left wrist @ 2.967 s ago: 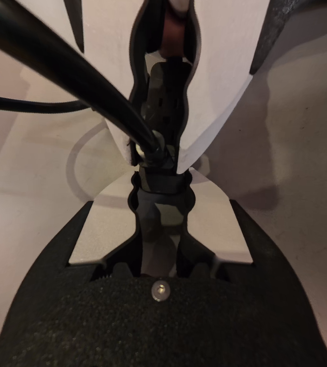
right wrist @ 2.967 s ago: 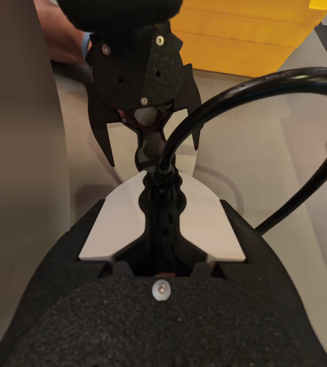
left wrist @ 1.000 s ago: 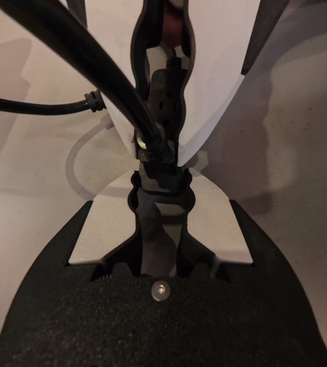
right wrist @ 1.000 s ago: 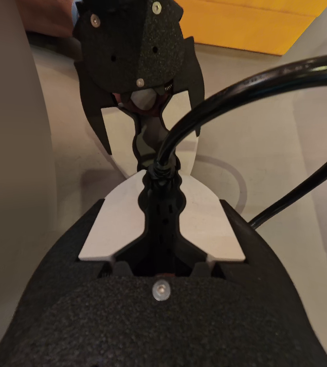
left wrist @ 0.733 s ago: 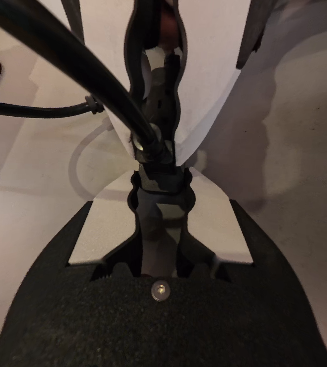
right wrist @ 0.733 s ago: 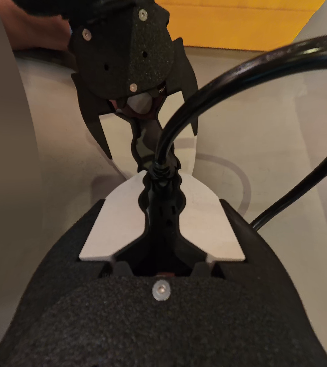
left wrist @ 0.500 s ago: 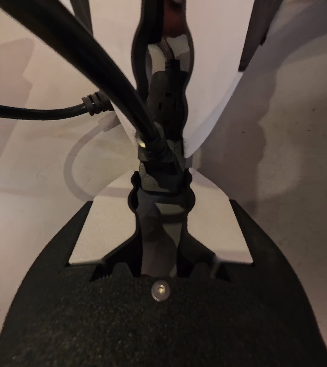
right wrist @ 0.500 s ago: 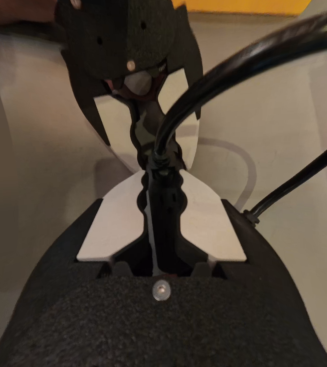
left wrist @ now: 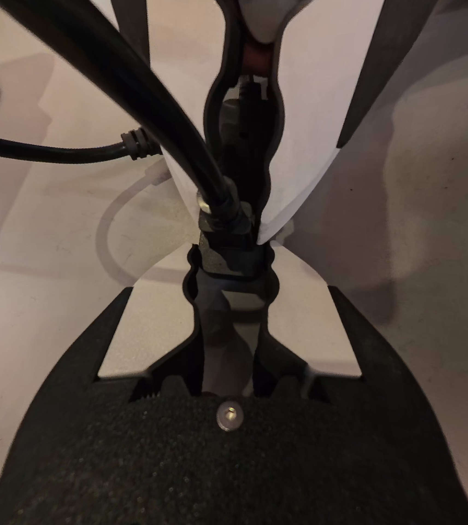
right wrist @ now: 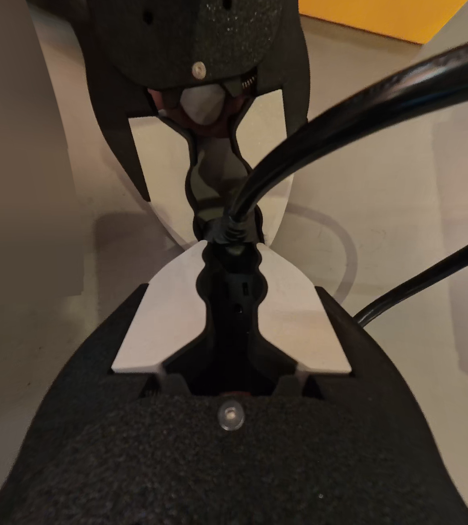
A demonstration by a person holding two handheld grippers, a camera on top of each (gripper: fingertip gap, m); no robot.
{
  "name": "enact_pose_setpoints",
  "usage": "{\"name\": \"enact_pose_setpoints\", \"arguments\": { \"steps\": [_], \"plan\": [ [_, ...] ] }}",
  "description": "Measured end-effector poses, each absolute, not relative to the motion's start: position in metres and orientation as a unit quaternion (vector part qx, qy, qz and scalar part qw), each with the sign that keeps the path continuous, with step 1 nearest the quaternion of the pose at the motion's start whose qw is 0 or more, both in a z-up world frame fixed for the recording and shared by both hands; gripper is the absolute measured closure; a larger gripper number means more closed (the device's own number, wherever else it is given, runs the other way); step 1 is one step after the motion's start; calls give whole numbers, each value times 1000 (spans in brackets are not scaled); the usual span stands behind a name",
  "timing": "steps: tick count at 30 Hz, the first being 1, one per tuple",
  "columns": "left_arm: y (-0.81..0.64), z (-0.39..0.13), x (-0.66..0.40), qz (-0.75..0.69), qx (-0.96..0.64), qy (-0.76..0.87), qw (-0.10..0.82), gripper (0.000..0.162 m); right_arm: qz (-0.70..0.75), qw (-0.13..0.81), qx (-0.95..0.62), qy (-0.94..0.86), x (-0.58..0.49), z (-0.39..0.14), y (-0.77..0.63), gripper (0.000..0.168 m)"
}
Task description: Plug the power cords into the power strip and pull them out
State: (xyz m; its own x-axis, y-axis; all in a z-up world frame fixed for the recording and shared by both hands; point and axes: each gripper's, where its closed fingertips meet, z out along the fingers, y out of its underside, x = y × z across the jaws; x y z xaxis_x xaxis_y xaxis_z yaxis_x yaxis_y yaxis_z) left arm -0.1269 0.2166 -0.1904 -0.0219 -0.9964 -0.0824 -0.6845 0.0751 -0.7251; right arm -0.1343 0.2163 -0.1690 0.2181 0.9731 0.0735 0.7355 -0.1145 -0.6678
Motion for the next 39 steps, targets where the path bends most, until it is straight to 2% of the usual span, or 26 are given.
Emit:
{"name": "enact_pose_setpoints", "arguments": {
  "steps": [23,25,26,27,33,36,39],
  "plan": [
    [216,-191,-125,-259,-631,666,301,118,237,260,-759,-548,-129,-169,215,143],
    [216,-190,-125,-259,-631,666,302,119,221,237,-771,-548,-120,-170,216,142],
    [216,-190,-126,-258,-630,666,303,118,196,239,-775,-551,-114,-169,219,132],
    [216,-190,-126,-257,-630,667,304,118,169,239,-776,-558,-107,-168,221,131],
    [216,-190,-127,-252,-627,669,309,117,76,190,-784,-586,-75,-167,195,133],
    [215,-186,-126,-244,-614,672,334,114,46,217,-802,-555,-57,-151,185,135],
    [212,-176,-122,-260,-605,662,358,114,75,309,-839,-442,-52,-135,184,138]
  ]
}}
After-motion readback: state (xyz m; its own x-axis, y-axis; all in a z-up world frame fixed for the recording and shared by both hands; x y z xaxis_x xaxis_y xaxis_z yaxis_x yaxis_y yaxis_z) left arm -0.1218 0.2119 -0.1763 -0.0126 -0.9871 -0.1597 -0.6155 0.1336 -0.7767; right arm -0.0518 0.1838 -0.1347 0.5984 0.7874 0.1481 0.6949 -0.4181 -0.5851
